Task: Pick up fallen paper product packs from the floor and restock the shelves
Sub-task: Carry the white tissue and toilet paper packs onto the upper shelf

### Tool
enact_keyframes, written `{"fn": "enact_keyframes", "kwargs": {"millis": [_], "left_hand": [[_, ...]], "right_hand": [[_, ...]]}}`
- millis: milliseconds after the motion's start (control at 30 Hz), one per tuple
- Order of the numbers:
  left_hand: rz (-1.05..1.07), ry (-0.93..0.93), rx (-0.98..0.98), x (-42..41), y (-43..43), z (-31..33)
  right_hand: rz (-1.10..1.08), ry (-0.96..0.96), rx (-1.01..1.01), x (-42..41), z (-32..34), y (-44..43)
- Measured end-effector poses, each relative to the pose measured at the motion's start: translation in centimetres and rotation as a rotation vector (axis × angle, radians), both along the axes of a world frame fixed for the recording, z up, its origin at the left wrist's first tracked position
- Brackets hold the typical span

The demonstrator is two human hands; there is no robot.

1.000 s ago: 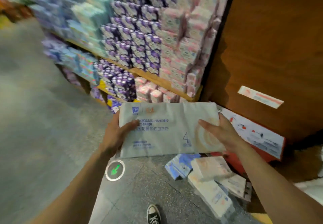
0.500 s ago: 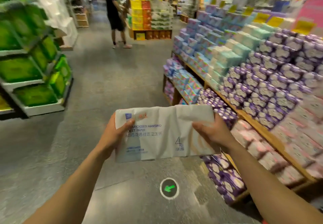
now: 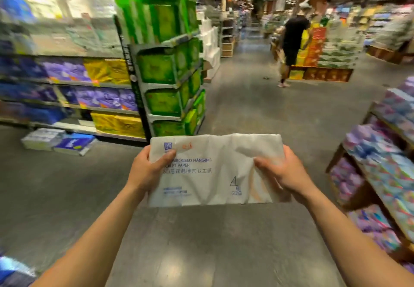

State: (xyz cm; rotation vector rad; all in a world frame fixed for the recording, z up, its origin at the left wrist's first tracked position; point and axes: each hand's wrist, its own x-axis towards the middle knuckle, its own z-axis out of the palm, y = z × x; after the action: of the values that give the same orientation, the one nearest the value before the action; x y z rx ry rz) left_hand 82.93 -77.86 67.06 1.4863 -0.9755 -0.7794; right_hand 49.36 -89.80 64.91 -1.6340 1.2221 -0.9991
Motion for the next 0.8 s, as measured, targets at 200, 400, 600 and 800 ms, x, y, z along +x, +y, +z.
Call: {"fn": "enact_keyframes", "kwargs": {"millis": [200,400,600,800], "left_hand": [[0.254,0.021,0.003,11.3,-11.2,0.7],[0.490,0.052,-0.009,23.9,-20.0,2.8],[0.637,0.040,-0.024,40.3,-27.6,2.0],[0.717,-0.013,-0.052,60.5,-36.8,3.8]], "right_hand": [[0.255,0.047,-0.046,15.5,0.1,-19.2],[0.444,0.087,-0.135,32.9,4.6,-32.5],[0.588,0.068,-0.174,53.1,3.8,-43.7],[0.672,0.036,-0.188,74.8,5.5,-53.5]]}}
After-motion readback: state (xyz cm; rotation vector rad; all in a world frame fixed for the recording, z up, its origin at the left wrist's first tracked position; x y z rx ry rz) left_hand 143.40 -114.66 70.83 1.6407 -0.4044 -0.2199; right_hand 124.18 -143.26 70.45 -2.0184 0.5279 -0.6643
